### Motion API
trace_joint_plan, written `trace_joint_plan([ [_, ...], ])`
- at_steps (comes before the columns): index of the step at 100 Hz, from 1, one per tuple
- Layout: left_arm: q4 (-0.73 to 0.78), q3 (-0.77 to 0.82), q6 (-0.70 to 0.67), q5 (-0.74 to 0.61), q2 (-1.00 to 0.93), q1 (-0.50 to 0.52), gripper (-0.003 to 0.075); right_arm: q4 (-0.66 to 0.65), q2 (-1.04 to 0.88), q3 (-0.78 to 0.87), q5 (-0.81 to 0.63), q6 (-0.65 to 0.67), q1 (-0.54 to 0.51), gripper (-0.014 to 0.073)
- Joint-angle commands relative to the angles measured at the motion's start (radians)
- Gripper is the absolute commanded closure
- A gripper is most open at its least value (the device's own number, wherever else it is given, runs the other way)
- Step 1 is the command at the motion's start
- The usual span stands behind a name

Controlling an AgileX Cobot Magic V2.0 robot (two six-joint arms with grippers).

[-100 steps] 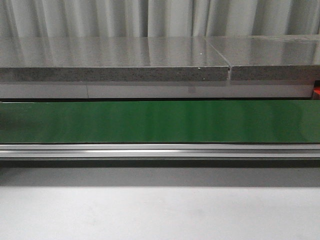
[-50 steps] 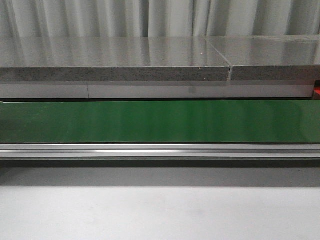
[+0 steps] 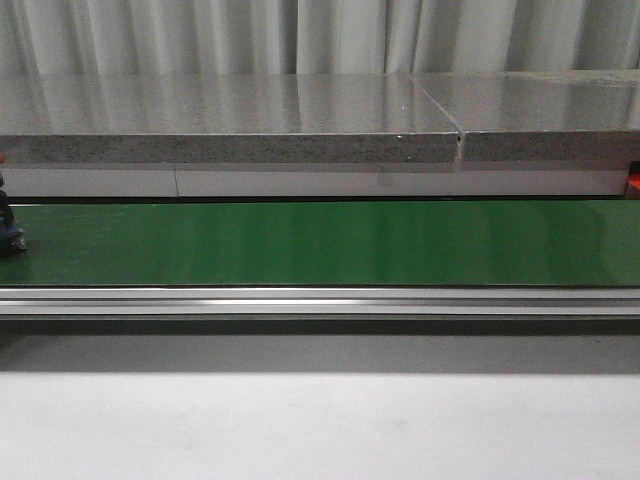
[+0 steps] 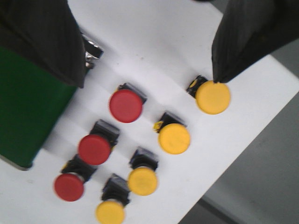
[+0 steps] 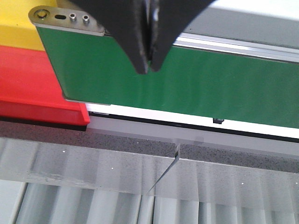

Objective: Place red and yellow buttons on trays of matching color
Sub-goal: 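Move the left gripper back over a yellow push-button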

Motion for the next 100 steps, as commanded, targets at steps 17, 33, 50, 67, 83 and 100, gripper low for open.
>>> trace_joint_plan([
  [17, -0.011, 0.104, -0.037, -0.154, -0.021, 0.162, 0.0172, -0.013, -0.015, -0.01, -0.08, -0.002, 0.0, 0.0662],
  [33, -0.009, 0.136, -0.037, -0.201, 0.008, 0.176, 0.0172, -0.013, -0.015, -0.01, -0.08, -0.002, 0.0, 0.0662],
  [50, 0.004, 0.136, -0.037, -0.227, 0.085, 0.176, 0.0172, -0.013, -0.015, -0.01, -0.08, -0.002, 0.0, 0.0662],
  [67, 0.015, 0.115, -0.037, -0.245, 0.181, 0.176, 0.0172, -0.013, -0.015, -0.01, -0.08, -0.002, 0.0, 0.0662],
  [83, 0.023, 0.089, -0.037, -0.251, 0.253, 0.176, 0.0172, -0.013, -0.015, -0.01, -0.08, -0.002, 0.0, 0.0662],
  [100, 0.058, 0.087, -0.081, -0.275, 0.293, 0.18, 0.0173, -0.013, -0.015, -0.01, -0.08, -0.002, 0.0, 0.0662],
])
